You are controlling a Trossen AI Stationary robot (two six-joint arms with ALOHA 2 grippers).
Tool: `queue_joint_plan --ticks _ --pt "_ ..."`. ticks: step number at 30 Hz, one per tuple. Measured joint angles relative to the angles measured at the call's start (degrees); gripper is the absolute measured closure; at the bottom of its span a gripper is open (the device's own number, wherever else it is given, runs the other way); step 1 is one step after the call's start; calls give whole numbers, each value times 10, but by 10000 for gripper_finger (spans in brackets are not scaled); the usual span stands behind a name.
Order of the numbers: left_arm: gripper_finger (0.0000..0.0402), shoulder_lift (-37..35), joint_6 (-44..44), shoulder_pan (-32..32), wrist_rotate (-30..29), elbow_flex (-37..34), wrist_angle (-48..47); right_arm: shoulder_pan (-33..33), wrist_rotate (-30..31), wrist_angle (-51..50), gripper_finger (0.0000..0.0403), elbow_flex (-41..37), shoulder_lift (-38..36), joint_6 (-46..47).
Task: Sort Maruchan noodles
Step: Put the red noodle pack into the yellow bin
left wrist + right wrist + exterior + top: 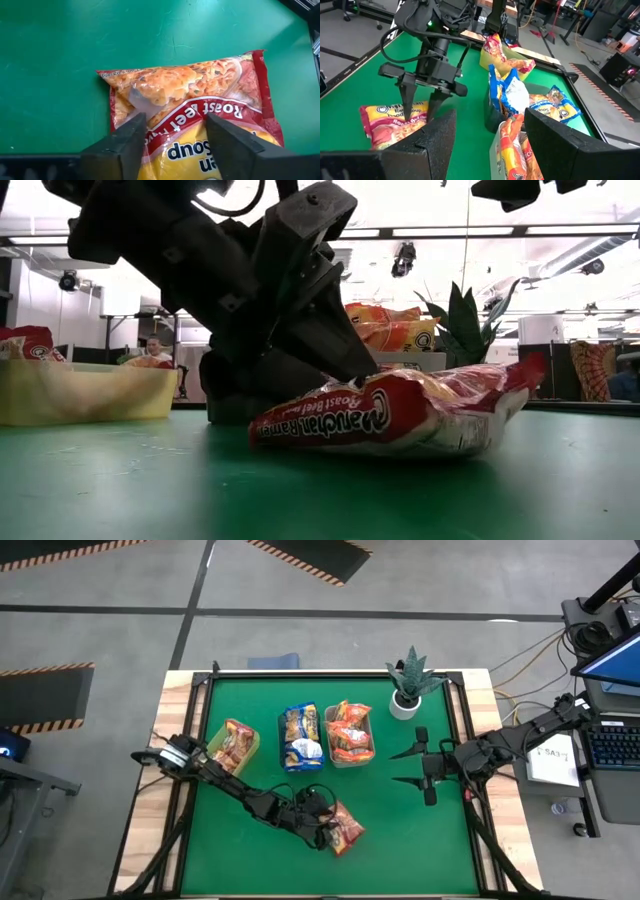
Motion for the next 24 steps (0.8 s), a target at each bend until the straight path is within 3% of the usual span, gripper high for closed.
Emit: queue_joint_plan --ticks 4,11,18,24 --pt "262 0 4 -1 -1 0 1 0 0 0 179 -2 0 0" --pt "387 -1 18 -1 -1 0 10 0 1 0 179 -2 0 -1" --pt "397 -28 103 0 4 -2 2 0 1 0 179 -2 0 -2" --pt "401 -98 178 1 3 -2 -13 0 2 0 179 -2 0 -2"
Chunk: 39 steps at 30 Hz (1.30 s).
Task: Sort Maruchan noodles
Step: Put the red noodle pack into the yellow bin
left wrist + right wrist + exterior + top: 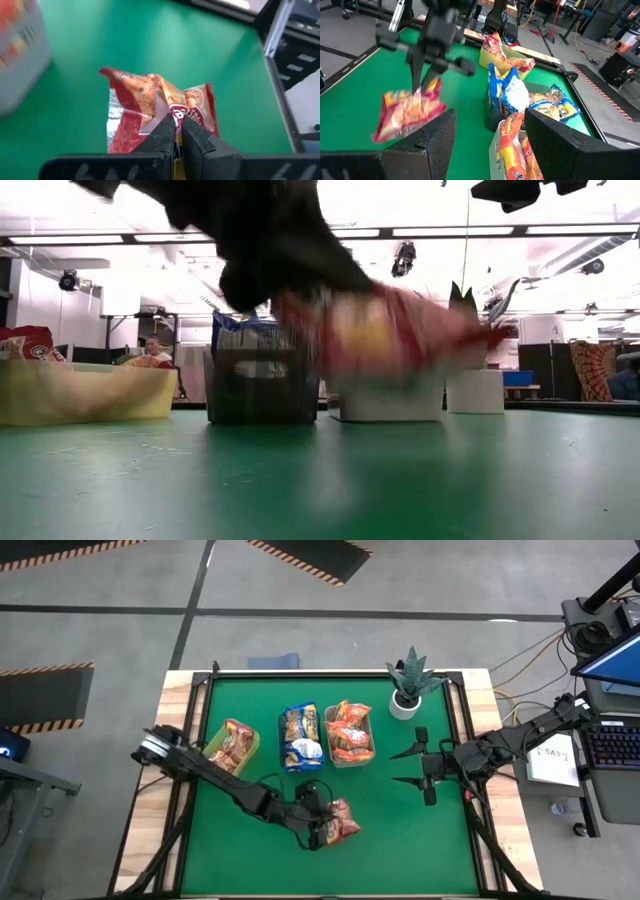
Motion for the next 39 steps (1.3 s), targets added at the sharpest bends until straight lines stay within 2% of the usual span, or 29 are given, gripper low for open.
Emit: queue_joint_plan --ticks 4,9,12,16,21,29,35,39 --pt "401 -69 38 4 -17 0 -46 0 0 0 179 0 0 0" --pt "402 -176 45 3 -99 1 -190 0 0 0 179 0 0 -1" --pt "402 -240 -7 3 -157 1 -329 0 0 0 179 0 0 -1" --pt "402 -309 -126 3 -204 1 -539 0 0 0 179 0 0 -1" --pt "402 -364 -224 8 -263 1 -719 0 0 0 179 0 0 -2" --pt "401 -383 -387 40 -256 -14 -924 0 0 0 179 0 0 -6" --pt "401 -381 -407 57 -179 -83 -914 0 0 0 179 0 0 -6" --pt "401 -382 -409 57 -158 -128 -881 0 0 0 179 0 0 -6"
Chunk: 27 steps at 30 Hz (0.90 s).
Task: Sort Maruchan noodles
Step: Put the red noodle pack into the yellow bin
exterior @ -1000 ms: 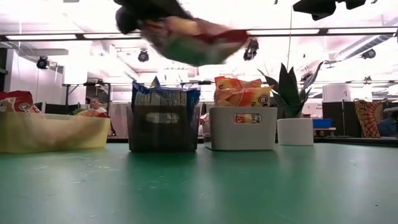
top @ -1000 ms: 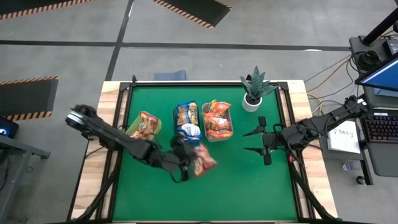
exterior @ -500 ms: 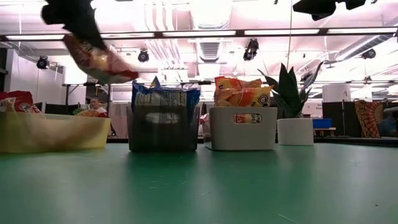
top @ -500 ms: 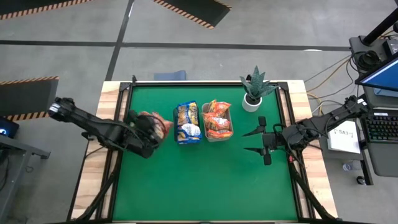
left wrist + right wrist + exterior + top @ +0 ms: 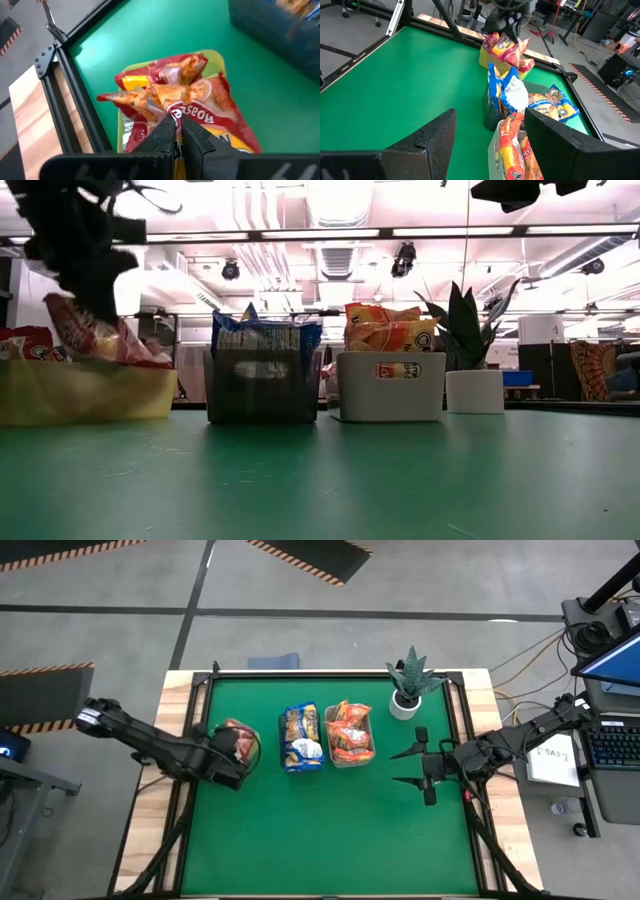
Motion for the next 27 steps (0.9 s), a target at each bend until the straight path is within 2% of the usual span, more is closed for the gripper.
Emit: queue_joint_plan --ticks 6,13,27 --pt "401 1 -8 0 1 -39 23 0 0 0 179 0 0 0" --pt "394 2 -9 0 -8 -43 23 0 0 0 179 0 0 0" --pt "292 3 -6 0 -26 6 -10 0 0 0 179 0 0 0"
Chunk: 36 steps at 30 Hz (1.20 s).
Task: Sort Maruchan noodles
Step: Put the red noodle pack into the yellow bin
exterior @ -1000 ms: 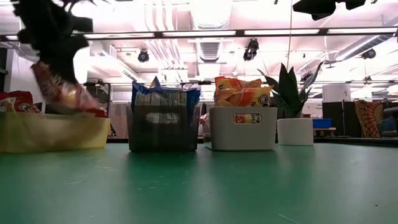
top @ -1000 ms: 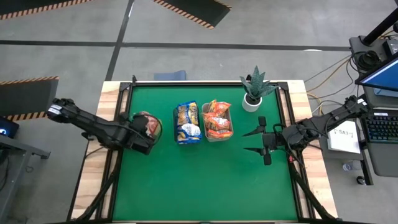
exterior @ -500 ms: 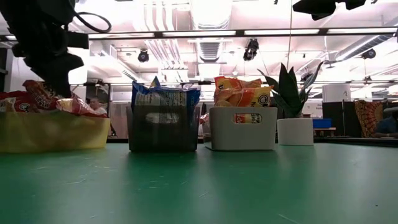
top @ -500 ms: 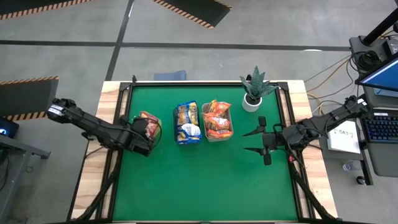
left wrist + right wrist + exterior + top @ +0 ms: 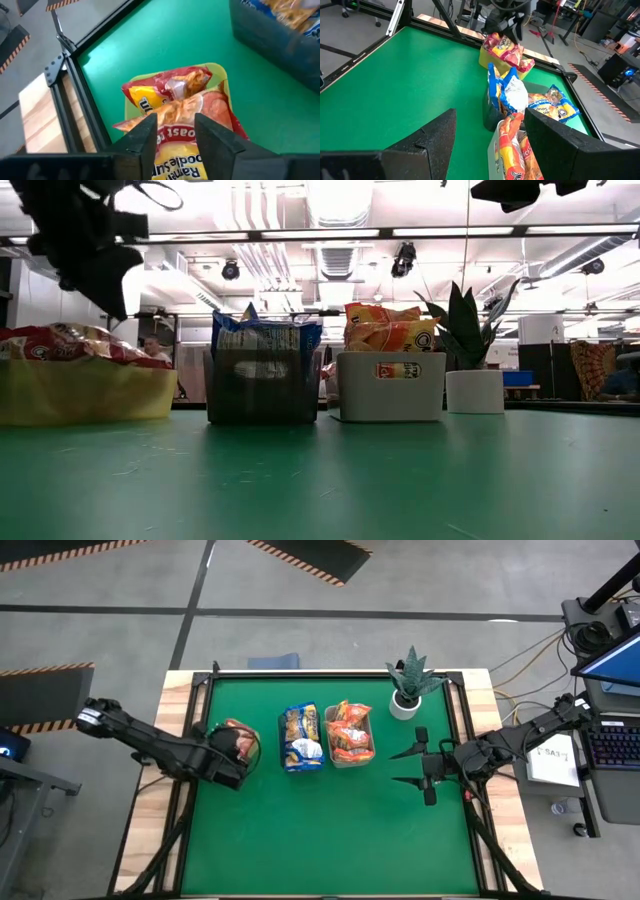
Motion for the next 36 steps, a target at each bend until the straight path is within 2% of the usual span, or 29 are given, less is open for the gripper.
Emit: queue_joint_plan --ticks 6,11,16,22,31,36 --pt "270 0 29 0 1 70 -12 0 0 0 179 0 0 0" --pt "298 9 20 0 1 86 -10 0 0 0 179 0 0 -4" --pt "345 27 -54 1 -17 58 -18 0 0 0 179 0 0 -3" --pt "381 54 -70 1 -13 6 -25 0 0 0 179 0 0 -4" --pt "401 85 -175 0 -13 -94 16 0 0 0 179 -1 0 -4" --pt "401 99 -188 0 -4 -134 72 0 0 0 179 -1 0 -4"
